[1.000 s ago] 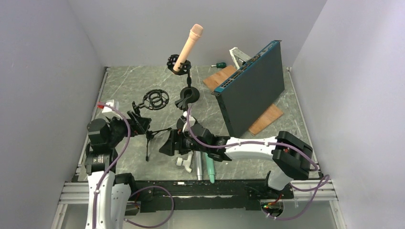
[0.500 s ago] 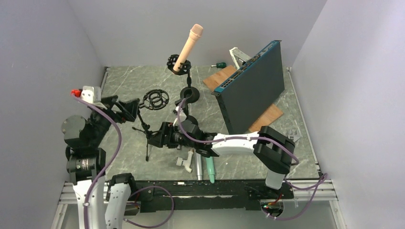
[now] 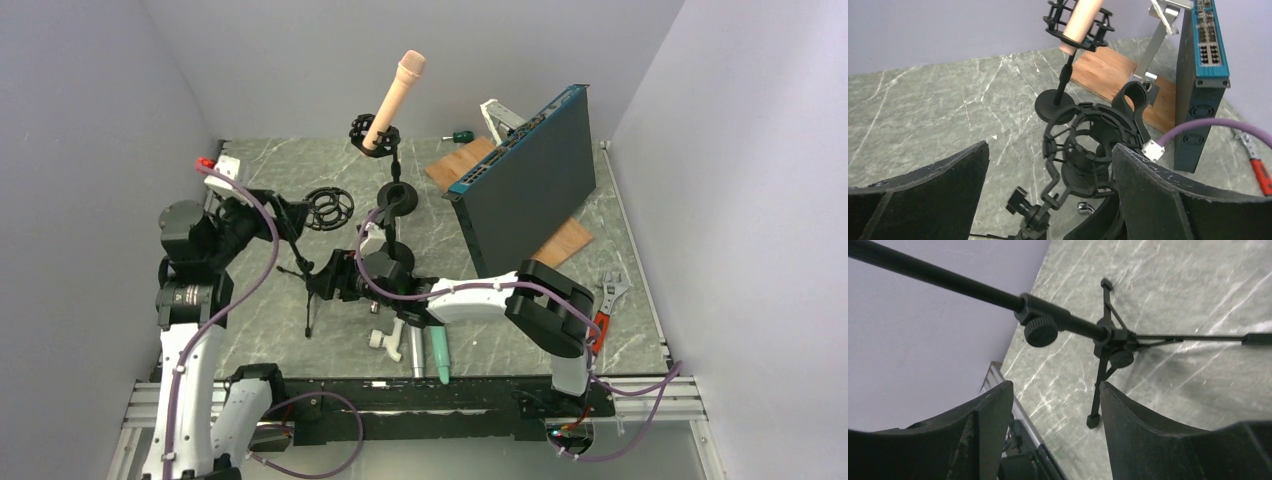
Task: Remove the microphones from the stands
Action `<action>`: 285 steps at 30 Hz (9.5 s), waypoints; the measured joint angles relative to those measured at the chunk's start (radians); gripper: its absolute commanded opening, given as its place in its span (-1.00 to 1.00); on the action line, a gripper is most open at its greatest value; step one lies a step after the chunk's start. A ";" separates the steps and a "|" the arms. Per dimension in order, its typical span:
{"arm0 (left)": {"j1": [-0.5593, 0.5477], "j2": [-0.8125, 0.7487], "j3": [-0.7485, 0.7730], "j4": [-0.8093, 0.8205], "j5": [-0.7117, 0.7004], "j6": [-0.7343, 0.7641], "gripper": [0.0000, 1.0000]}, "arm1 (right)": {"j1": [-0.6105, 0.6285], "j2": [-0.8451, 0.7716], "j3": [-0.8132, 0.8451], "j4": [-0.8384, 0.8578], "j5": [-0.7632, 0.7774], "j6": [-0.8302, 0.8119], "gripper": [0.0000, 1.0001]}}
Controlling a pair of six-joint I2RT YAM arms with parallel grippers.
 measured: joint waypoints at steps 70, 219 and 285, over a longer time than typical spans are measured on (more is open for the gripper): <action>-0.092 -0.120 -0.160 0.074 -0.263 0.090 0.92 | 0.046 0.150 0.100 0.278 0.197 -0.515 -1.00; 0.011 -0.196 -0.168 -0.274 0.013 0.065 0.56 | -0.022 0.011 -0.051 0.257 -0.211 -0.340 0.06; 0.010 -0.211 -0.214 -0.217 0.014 0.012 0.52 | 0.179 -0.032 0.032 -0.020 0.214 -0.917 0.63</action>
